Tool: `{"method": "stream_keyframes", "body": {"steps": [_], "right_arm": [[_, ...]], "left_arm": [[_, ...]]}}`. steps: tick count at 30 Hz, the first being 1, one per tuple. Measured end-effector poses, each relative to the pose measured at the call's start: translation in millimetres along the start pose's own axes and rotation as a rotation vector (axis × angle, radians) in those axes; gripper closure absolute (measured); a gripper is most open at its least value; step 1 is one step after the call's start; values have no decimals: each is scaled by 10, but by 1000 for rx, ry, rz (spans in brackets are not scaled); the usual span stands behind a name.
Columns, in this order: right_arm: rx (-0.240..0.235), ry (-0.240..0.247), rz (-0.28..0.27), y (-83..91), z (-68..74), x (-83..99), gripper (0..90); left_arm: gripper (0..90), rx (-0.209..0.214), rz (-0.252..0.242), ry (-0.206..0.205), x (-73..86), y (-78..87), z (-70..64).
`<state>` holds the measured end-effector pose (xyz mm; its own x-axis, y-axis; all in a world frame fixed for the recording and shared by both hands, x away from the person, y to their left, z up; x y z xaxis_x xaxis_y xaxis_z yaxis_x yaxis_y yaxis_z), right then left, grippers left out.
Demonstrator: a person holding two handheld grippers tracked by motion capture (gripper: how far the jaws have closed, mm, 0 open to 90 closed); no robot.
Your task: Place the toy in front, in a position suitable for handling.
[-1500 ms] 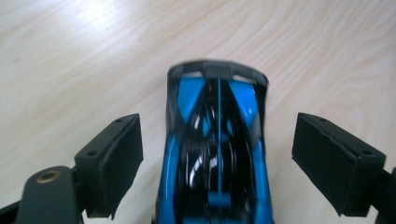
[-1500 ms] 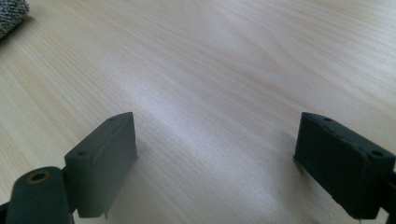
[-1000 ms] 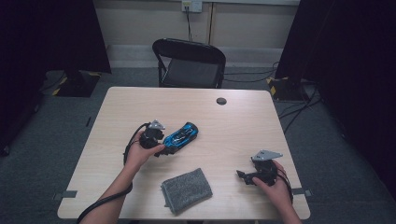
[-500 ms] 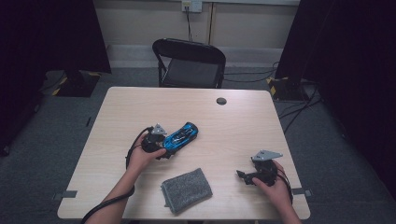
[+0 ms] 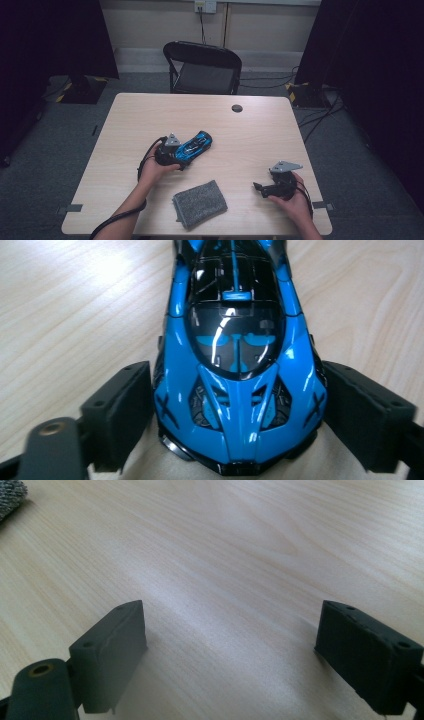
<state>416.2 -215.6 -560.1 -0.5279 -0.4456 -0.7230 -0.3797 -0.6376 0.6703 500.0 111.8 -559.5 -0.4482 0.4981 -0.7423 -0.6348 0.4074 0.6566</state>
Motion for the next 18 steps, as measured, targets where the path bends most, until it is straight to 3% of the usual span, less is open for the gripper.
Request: {"method": "stream_keyframes", "body": {"steps": [5, 8, 11, 12, 14, 15, 16, 17, 18], "right_arm": [[-18, 15, 5, 1, 43, 9, 123], [-23, 11, 38, 10, 84, -8, 182], [-75, 53, 38, -13, 234, -88, 212], [-127, 90, 27, -32, 383, -178, 235], [-141, 107, 22, -38, 443, -215, 245], [-169, 141, 15, -49, 548, -278, 258], [-236, 160, -3, -80, 706, -366, 271], [-236, 160, -3, -80, 706, -366, 271], [-269, 166, -8, -101, 791, -410, 283]], "left_arm": [[256, -5, -3, -1, -2, 1, -2], [256, -5, -2, 0, -1, 1, -1], [257, -3, -2, 1, -1, 1, -1], [256, -3, -2, 1, -1, 1, -1], [256, -3, -2, 1, -1, 1, -1], [256, -3, -2, 2, -1, 1, -2], [256, -4, -2, 1, -1, 1, -1], [256, -4, -2, 2, 0, 1, -2], [256, -4, -3, 3, -1, 1, -2]]}}
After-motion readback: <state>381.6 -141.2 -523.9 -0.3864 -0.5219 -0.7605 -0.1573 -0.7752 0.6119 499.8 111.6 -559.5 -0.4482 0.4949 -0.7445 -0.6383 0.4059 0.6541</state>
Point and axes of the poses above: each handheld gripper's, and its own axes: y roughly backward along the jaws, x roughly out of its underside, z roughly to its left, the point moved 8 cm from there along -y, roughly forward along the jaws, and after that the axes turned 13 degrees about -x, right-handed, at the moved point
